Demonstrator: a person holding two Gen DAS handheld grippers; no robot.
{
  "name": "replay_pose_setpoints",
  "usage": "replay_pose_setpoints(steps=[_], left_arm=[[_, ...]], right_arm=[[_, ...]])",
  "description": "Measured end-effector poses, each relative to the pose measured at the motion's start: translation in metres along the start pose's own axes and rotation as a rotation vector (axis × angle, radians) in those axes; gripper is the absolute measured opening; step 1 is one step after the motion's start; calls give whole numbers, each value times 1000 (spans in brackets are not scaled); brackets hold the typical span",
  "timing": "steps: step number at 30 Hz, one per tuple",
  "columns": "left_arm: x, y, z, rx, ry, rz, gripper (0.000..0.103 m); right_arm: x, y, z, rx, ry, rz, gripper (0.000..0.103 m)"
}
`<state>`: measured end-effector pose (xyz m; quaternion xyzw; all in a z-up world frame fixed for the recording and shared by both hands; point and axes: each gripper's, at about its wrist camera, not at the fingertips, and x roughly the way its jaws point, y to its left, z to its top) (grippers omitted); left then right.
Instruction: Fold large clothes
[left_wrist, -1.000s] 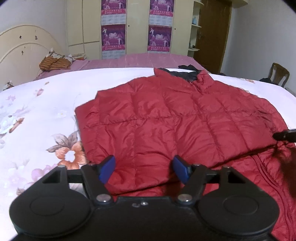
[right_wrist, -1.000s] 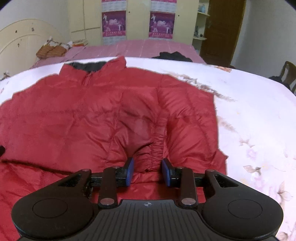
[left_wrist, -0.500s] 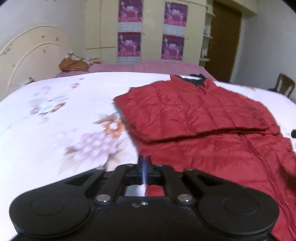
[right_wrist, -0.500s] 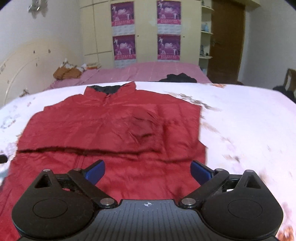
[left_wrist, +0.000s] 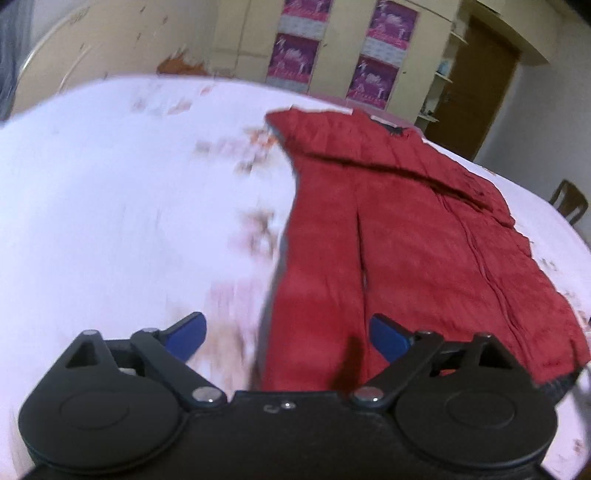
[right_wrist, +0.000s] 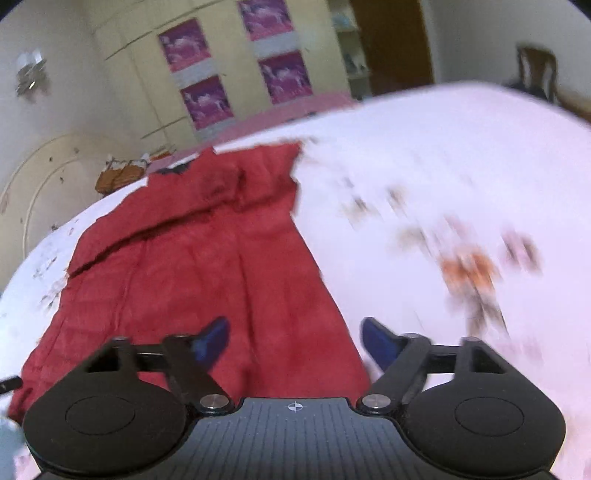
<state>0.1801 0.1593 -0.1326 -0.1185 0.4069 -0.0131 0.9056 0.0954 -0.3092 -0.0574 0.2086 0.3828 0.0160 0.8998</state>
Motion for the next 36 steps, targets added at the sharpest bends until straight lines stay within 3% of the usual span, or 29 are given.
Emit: replay_pose_setpoints(steps=[4, 8, 10, 14, 16, 18, 19, 20, 21, 29, 30, 36], left_arm=[[-17, 12, -28, -132, -2, -85, 88], [-18, 27, -36, -307, -28, -199, 73], [-11, 33, -33, -379, -39, -231, 72], [6, 35, -22, -446, -30, -296, 72], [15, 33, -16, -447, -8, -334, 70], [21, 29, -11, -425, 8, -345, 53], [24, 27, -11, -407, 23, -347, 35], [27, 25, -12, -392, 34, -334, 25], [29, 25, -13, -380, 42, -323, 22], [26, 34, -22, -411, 20, -338, 9], [22, 34, -22, -426, 5, -346, 7], [-15, 23, 6, -427, -135, -382, 5]], right_arm=[[-17, -35, -25, 152, 37, 68, 75], [-20, -50, -30, 220, 31, 130, 75], [-17, -53, -27, 227, 20, 151, 63], [3, -63, -13, 278, 22, 195, 61], [14, -63, -6, 262, 63, 250, 61], [20, -58, -4, 226, 111, 319, 60], [21, -53, -4, 191, 126, 337, 45], [24, -50, -5, 158, 149, 343, 34], [27, -47, -7, 144, 163, 339, 23], [36, -52, -9, 242, 147, 349, 22], [35, -48, -4, 230, 131, 349, 6], [2, -29, 37, 140, -4, 418, 6]])
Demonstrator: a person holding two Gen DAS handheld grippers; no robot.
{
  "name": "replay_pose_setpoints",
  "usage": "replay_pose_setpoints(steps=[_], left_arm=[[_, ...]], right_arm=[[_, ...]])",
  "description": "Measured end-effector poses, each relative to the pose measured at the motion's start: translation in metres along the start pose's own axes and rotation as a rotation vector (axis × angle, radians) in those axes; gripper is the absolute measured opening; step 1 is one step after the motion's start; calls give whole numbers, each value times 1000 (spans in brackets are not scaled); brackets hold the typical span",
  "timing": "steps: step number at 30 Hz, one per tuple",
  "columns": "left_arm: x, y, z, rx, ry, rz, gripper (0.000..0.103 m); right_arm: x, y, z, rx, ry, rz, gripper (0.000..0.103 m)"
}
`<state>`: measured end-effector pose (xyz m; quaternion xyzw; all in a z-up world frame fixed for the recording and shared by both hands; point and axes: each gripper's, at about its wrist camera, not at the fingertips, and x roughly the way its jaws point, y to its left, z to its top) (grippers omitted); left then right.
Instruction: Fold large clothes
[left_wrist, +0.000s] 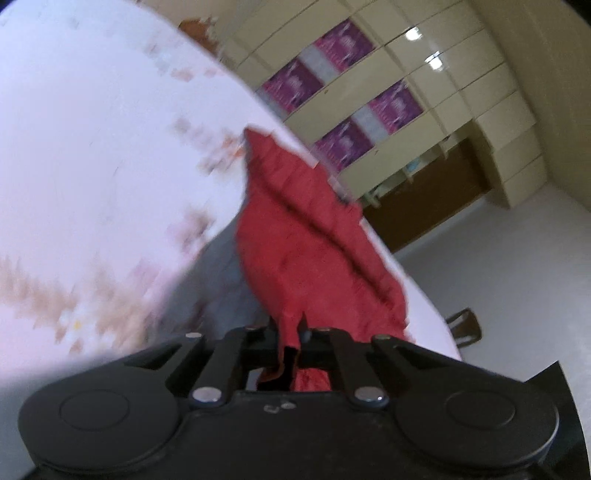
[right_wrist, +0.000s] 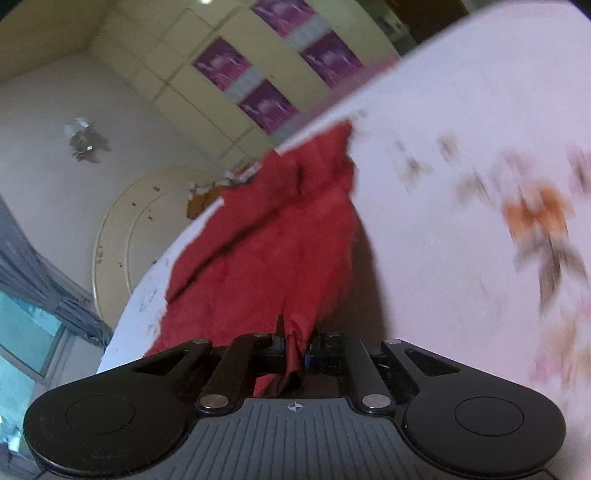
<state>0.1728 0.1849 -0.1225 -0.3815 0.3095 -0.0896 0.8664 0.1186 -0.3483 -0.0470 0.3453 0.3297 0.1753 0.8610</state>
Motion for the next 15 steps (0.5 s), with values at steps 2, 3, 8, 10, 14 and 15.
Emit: replay_pose_setpoints(steps=[2, 3, 8, 10, 14, 15], left_arm=[[-2, -15, 17, 8, -45, -31, 5], [-2, -22, 27, 17, -66, -45, 5], [35, -54, 91, 64, -135, -89, 6], [65, -65, 117, 88, -144, -89, 5], [131, -76, 173, 93, -133, -91, 6], [149, -77, 185, 92, -128, -83, 5]], right_arm=[[-2, 14, 23, -20, -45, 23, 6], [-3, 21, 34, -33, -70, 36, 6], [31, 54, 101, -111, -154, 74, 6], [58, 65, 132, -128, -169, 85, 6], [120, 71, 191, -106, -168, 77, 6], [138, 70, 204, -94, -164, 68, 6]])
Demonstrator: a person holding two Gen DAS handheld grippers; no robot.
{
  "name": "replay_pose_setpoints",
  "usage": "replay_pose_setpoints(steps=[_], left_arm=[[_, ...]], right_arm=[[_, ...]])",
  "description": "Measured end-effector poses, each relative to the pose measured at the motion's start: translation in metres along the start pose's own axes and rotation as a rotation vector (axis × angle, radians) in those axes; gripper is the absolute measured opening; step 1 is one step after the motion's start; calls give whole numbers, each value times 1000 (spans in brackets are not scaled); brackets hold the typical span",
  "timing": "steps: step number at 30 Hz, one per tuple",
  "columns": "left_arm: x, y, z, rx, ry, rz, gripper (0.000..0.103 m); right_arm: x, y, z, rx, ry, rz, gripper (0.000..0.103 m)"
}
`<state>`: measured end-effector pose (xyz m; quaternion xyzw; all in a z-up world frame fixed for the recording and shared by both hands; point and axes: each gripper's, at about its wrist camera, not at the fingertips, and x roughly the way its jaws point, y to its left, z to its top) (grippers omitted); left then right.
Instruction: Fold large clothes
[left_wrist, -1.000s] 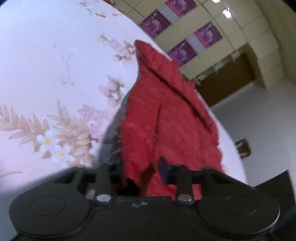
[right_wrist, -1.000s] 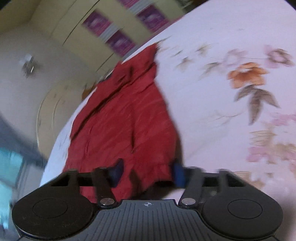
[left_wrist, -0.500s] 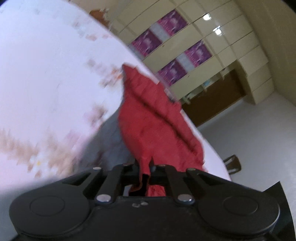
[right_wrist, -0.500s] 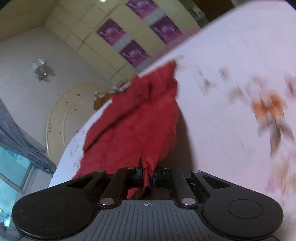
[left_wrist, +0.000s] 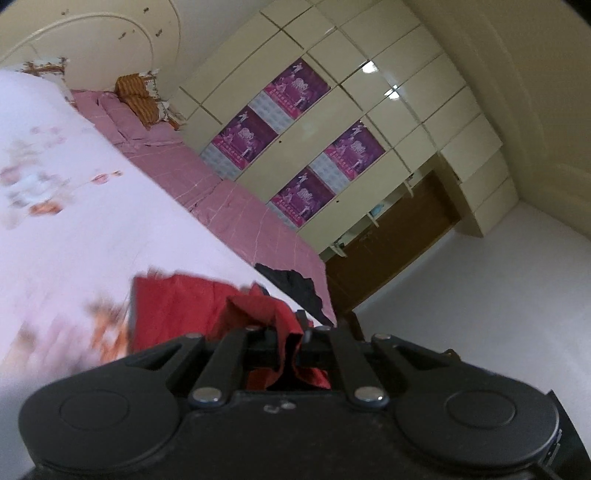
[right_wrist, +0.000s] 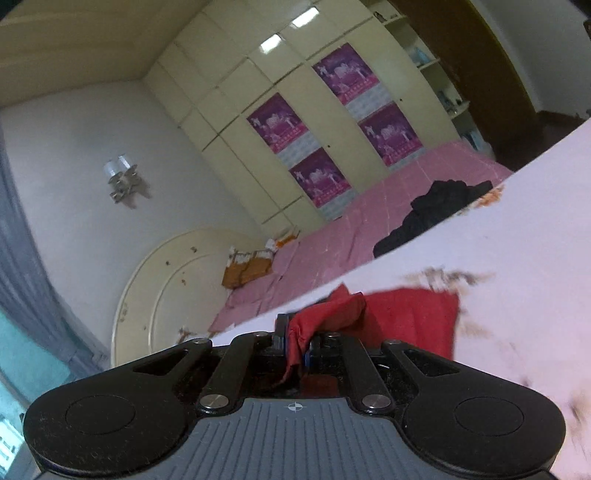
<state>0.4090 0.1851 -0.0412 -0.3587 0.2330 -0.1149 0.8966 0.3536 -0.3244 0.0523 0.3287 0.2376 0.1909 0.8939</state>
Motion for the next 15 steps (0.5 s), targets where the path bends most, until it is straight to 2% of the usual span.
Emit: replay_pose_setpoints(steps=[4, 6, 7, 8, 9, 10, 11, 12, 13, 15], left_arm=[[79, 15, 33, -7, 45, 30, 5], [114, 26, 41, 5, 78, 26, 8], [127, 32, 44, 16, 87, 30, 25], [137, 41, 48, 9, 93, 58, 61], [145, 50, 50, -16, 85, 105, 86], [146, 59, 50, -36, 42, 151, 101], [146, 67, 50, -35, 2, 155, 99], [149, 74, 51, -34, 18, 139, 96], [155, 81, 50, -30, 55, 142, 89], [165, 87, 48, 17, 117, 153, 86]], right_arm=[[74, -27, 33, 46, 29, -59, 6], [107, -44, 45, 59, 59, -61, 7], [125, -52, 48, 61, 78, -54, 19], [136, -59, 50, 65, 93, -80, 43], [145, -63, 51, 60, 92, -139, 103], [147, -64, 50, 15, 25, -187, 101], [151, -66, 50, -33, 17, -196, 101], [156, -71, 49, -40, 38, -210, 99], [163, -78, 47, -47, 63, -218, 84], [177, -90, 42, -79, 119, -269, 74]])
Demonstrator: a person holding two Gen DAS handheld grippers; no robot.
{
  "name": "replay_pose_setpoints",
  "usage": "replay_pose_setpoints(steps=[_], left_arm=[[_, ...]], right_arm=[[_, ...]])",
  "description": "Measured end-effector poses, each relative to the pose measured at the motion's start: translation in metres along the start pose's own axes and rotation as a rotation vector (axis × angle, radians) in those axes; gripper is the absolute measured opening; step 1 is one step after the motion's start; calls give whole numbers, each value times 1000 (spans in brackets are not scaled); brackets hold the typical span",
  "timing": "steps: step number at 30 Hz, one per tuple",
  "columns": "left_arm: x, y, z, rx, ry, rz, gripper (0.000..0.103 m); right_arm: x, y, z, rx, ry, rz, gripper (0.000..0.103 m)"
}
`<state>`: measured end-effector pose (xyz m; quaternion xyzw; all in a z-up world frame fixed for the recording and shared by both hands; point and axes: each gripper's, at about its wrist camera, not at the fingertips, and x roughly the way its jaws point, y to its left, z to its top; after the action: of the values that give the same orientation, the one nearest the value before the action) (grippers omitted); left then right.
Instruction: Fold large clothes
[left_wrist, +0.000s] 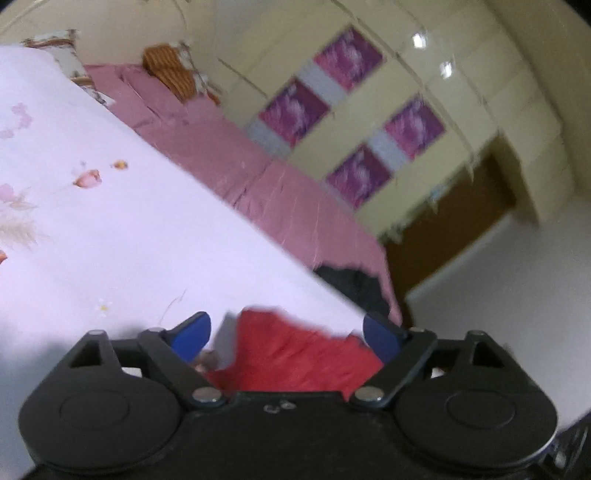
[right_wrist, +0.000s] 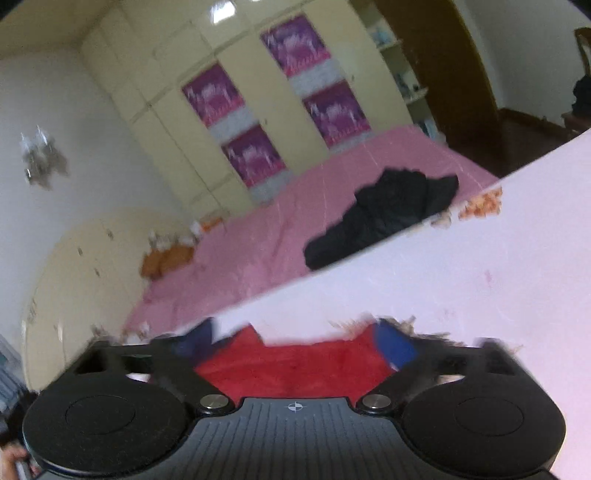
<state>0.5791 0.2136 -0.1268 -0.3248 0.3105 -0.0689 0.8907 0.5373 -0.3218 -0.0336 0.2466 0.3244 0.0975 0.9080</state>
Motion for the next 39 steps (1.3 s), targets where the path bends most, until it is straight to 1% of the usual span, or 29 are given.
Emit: replay_pose_setpoints(steps=[2, 4, 5, 6, 7, 8, 9, 10, 11, 12, 13, 14, 15, 17, 19, 21, 23, 24, 25, 27, 29, 31, 32, 33, 35, 36, 37, 38, 39], left_arm=[[17, 0, -1, 65, 100, 11, 81], [35, 1, -4, 102, 211, 24, 79], [46, 3, -5, 116, 264, 30, 77], [54, 3, -7, 133, 301, 44, 76], [62, 3, -4, 151, 314, 49, 76], [62, 3, -4, 170, 305, 45, 72], [62, 1, -4, 183, 299, 44, 65], [63, -1, -4, 195, 302, 34, 38], [65, -4, -4, 214, 309, 22, 23], [66, -3, -5, 248, 304, 26, 22], [64, -10, -7, 300, 290, 35, 17], [58, -16, -7, 350, 267, 37, 14], [49, -24, -9, 401, 228, 30, 12], [33, -35, -11, 468, 155, 17, 10], [16, -46, -10, 508, 67, -19, 9], [13, -56, -5, 514, 9, -38, 9], [23, -63, 0, 511, -17, -44, 9], [32, -66, 2, 511, -10, -34, 9], [42, -67, 3, 507, 0, -9, 9], [65, -65, 3, 480, 39, 29, 9], [91, -56, -3, 468, 106, 106, 9], [105, -48, -10, 474, 163, 146, 9], [107, -44, -16, 487, 169, 154, 9], [106, -43, -19, 498, 159, 155, 9], [104, -47, -20, 518, 154, 163, 9], [103, -48, -19, 520, 162, 165, 12], [101, -49, -17, 519, 165, 176, 20], [102, -54, -13, 517, 151, 203, 32], [94, -55, -11, 518, 117, 225, 36]], right_arm=[[19, -7, -6, -32, 49, -35, 74], [37, -8, -11, -57, 91, -65, 74], [46, -11, -13, -60, 119, -71, 74], [54, -14, -16, -63, 148, -75, 74], [64, -16, -19, -72, 173, -77, 74], [67, -16, -25, -90, 187, -77, 74], [71, -13, -26, -117, 192, -91, 69], [74, -8, -28, -150, 208, -105, 41], [78, -6, -30, -172, 221, -115, 34], [77, -4, -31, -187, 216, -116, 26], [75, -2, -32, -206, 205, -110, 6], [69, 0, -32, -219, 189, -104, 6], [62, 2, -31, -239, 155, -100, 6], [40, 8, -29, -290, 67, -72, 6], [23, 13, -26, -334, -1, -62, 6], [15, 15, -23, -365, -56, -61, 5], [18, 15, -18, -379, -93, -78, 4], [22, 16, -17, -379, -97, -91, 3], [31, 14, -16, -370, -87, -113, 3], [48, 8, -18, -341, -50, -137, 3], [73, 0, -26, -339, 30, -199, 3], [97, -11, -38, -313, 143, -234, 3], [103, -14, -45, -326, 160, -252, 4], [103, -13, -50, -341, 138, -259, 4], [103, -11, -52, -336, 132, -271, 4], [102, -11, -52, -330, 132, -271, 4], [100, -13, -50, -312, 128, -269, 4], [96, -14, -46, -294, 117, -276, 6], [89, -14, -41, -280, 89, -294, 29]])
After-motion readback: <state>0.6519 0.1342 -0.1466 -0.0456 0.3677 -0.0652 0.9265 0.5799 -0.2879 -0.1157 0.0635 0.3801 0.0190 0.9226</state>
